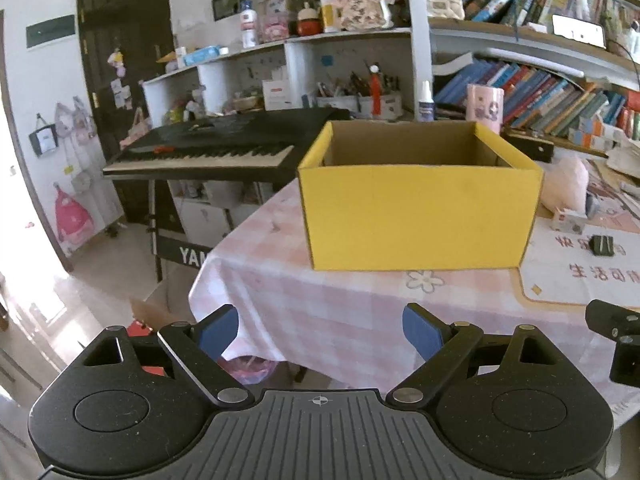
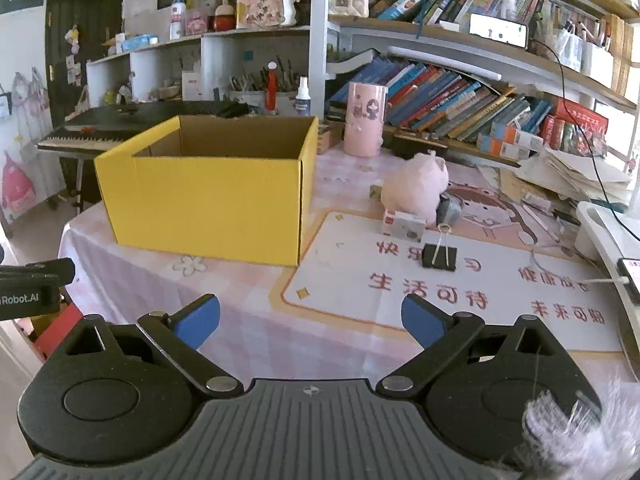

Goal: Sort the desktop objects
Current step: 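Raise both open grippers out of the yellow box, then move the open left gripper down over the black binder clip while the right tool approaches the white box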

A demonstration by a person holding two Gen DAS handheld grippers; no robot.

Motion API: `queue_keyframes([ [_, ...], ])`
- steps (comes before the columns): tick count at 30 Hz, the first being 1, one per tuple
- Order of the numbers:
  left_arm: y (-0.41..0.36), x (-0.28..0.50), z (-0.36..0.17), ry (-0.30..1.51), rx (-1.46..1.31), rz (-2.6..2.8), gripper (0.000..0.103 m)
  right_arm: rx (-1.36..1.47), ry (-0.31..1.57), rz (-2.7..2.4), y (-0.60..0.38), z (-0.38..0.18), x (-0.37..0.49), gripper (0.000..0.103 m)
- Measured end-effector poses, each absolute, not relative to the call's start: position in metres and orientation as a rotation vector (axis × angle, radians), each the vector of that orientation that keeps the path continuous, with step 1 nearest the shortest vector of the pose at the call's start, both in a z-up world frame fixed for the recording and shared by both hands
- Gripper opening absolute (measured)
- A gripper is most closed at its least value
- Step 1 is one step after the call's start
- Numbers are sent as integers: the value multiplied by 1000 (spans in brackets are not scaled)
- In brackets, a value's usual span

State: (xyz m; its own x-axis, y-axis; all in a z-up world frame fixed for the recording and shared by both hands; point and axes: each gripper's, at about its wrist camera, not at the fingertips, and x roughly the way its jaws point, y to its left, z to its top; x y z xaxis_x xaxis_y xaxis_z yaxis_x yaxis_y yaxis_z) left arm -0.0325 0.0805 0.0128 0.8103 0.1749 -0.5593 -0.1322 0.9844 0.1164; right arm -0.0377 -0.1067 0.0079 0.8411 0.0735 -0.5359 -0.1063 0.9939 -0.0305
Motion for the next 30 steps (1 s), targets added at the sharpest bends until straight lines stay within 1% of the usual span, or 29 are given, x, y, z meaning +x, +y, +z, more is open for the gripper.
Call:
queue_keyframes([
  [7, 72, -37, 10, 618, 78, 103, 94, -45, 575, 77, -113, 6, -52, 98],
  [9, 69, -37, 10, 618, 81, 85, 94, -36, 590, 64, -117, 5, -53, 95],
  [14, 64, -36, 9, 619, 84, 60, 94, -21, 613, 17, -125, 3, -54, 94],
  [23, 51, -24, 5, 632, 86, 27, 94, -37, 629, -2, -133, -1, -52, 94],
  [30, 24, -7, 3, 644, 97, -19, 94, -49, 641, -25, -152, -2, -39, 94],
])
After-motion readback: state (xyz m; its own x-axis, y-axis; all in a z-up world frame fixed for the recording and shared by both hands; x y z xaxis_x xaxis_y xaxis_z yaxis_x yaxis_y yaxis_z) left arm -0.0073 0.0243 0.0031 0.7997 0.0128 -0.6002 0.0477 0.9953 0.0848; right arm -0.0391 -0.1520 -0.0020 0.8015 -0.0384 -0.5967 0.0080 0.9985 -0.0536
